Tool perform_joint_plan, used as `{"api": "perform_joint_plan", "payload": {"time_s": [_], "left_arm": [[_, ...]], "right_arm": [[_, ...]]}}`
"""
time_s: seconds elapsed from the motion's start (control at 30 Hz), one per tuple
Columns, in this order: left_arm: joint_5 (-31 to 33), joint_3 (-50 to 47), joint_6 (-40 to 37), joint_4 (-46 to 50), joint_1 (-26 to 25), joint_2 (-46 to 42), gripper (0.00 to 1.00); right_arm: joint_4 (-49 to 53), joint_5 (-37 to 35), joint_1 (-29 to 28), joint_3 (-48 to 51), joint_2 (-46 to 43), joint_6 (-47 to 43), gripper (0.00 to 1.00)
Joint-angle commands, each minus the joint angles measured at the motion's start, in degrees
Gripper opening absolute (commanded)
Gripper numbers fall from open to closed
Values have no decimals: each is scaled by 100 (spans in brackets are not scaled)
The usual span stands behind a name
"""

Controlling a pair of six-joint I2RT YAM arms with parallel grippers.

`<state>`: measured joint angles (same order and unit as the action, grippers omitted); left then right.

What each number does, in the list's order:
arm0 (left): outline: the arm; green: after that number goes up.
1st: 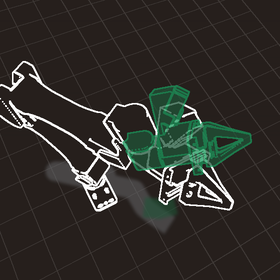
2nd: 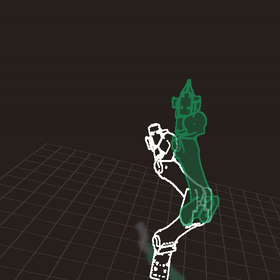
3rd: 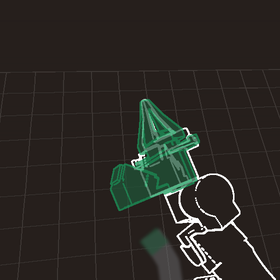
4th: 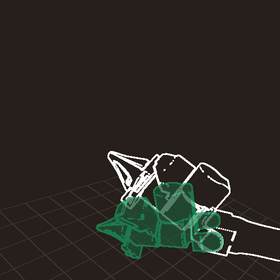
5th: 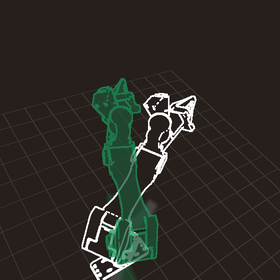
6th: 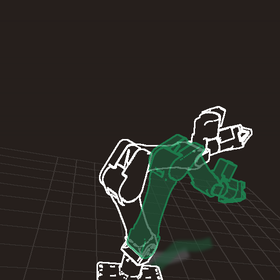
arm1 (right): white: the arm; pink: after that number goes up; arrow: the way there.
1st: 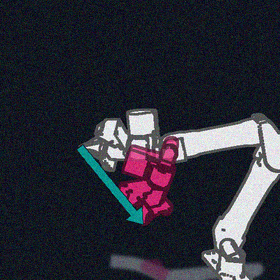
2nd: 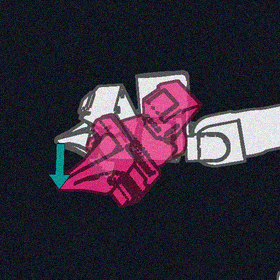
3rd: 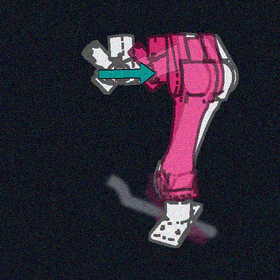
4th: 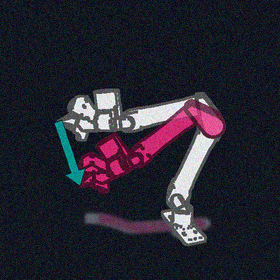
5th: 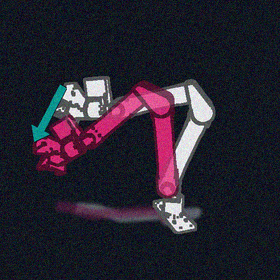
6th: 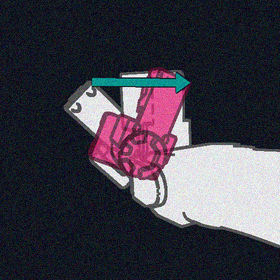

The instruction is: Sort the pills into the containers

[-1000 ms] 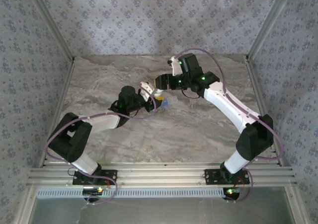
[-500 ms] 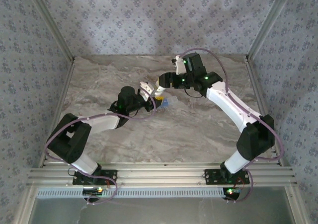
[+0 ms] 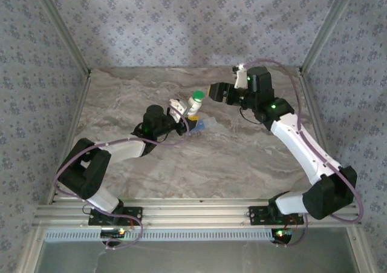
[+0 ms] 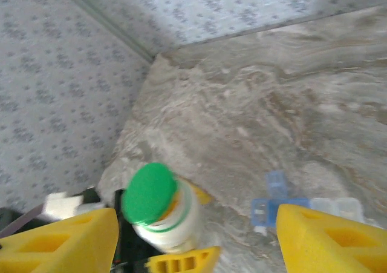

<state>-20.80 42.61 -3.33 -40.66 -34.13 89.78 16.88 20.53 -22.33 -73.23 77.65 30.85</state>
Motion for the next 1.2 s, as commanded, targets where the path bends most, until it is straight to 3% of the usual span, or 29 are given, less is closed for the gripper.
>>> {"api": "perform_joint_plan", "payload": {"time_s": [0.0,0.27,0.83,1.17], "left_arm": [[-117,164,61,-256,36,-29,0],[-276,168,127,-265,32,4,0],[-205,312,42,164,-15,140,0],[300,-676,-45,56,-14,-884,0]], "right_arm": [[95,-195,92,116,333,183,71],[188,3,-59,-416,1037,112,70],[900,0,-685,-1408,1524,-551,71],[1183,115,-203,-1477,1570,-803,71]]}}
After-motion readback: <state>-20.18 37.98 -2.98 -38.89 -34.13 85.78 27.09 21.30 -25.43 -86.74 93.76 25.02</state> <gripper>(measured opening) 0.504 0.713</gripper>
